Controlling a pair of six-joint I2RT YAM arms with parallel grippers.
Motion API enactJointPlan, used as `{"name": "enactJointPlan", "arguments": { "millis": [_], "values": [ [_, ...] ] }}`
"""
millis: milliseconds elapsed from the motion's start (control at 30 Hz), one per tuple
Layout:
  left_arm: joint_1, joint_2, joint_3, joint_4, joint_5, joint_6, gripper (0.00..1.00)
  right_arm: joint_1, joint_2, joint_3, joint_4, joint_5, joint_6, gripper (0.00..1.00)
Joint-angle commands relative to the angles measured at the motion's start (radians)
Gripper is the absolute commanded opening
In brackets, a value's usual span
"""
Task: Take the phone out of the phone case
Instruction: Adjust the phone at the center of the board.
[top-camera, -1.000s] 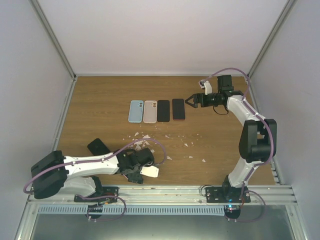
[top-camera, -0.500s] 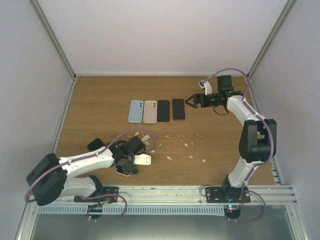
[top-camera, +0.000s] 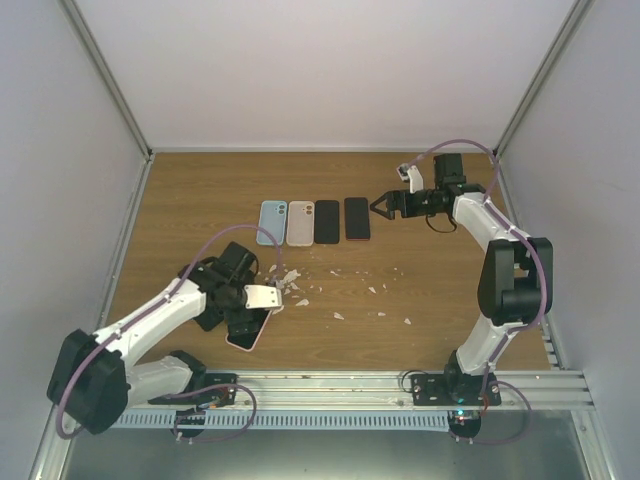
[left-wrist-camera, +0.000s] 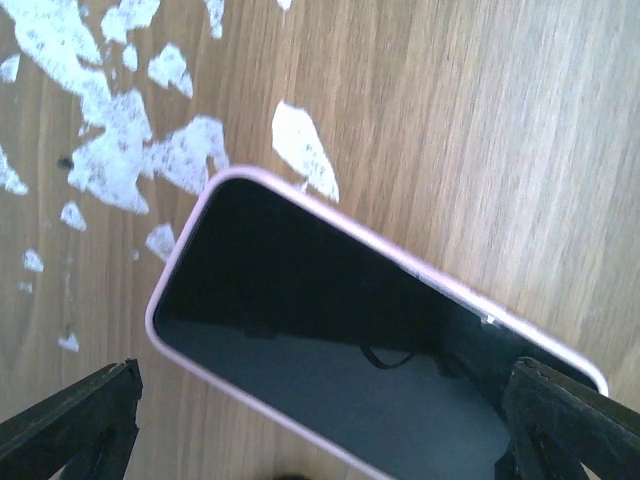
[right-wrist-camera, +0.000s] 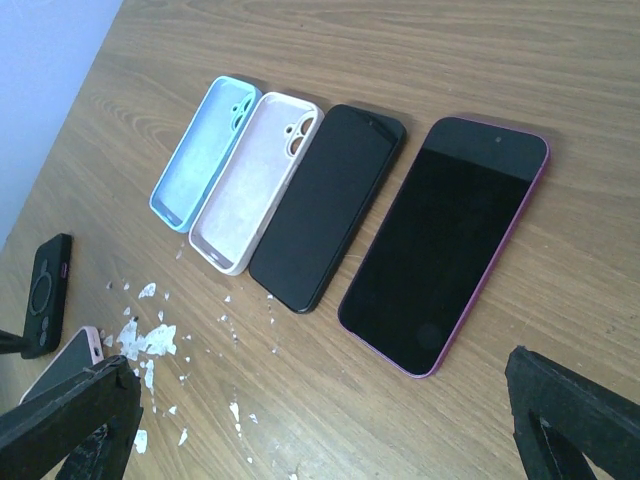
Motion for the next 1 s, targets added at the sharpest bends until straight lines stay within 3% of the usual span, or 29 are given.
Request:
{"name": "enactJointPlan", "arguments": {
  "millis": [0,267,567,833,967],
  "values": [
    [0.113,-0.056,-0.018,-0.096,0.049,0.2,0.99,-0.007,-0.034,-0.006,0.018,-0.017,-0.014,1.0],
    [0.246,-0.082,-0.059,-0.149,0.017,0.408,0.98,-0.006,-0.033,-0.002,0.014,-0.02,-0.014,1.0],
    [0.31,-0.124,-0.159,-0.142,-0.025,0.607,0.6,-0.007,-0.028,0.001,0.011,-0.026,-0.017,1.0],
    [0.281,-0.071,-0.175,-0.064,0.004,0.542,0.26,-0.007,-0.022,0.003,0.011,-0.03,-0.016,1.0],
    [0.219,-0.043,-0.172,-0.059,0.044,0.47,0.2,-0.007,-0.02,0.005,0.011,-0.03,-0.018,1.0]
  ]
}}
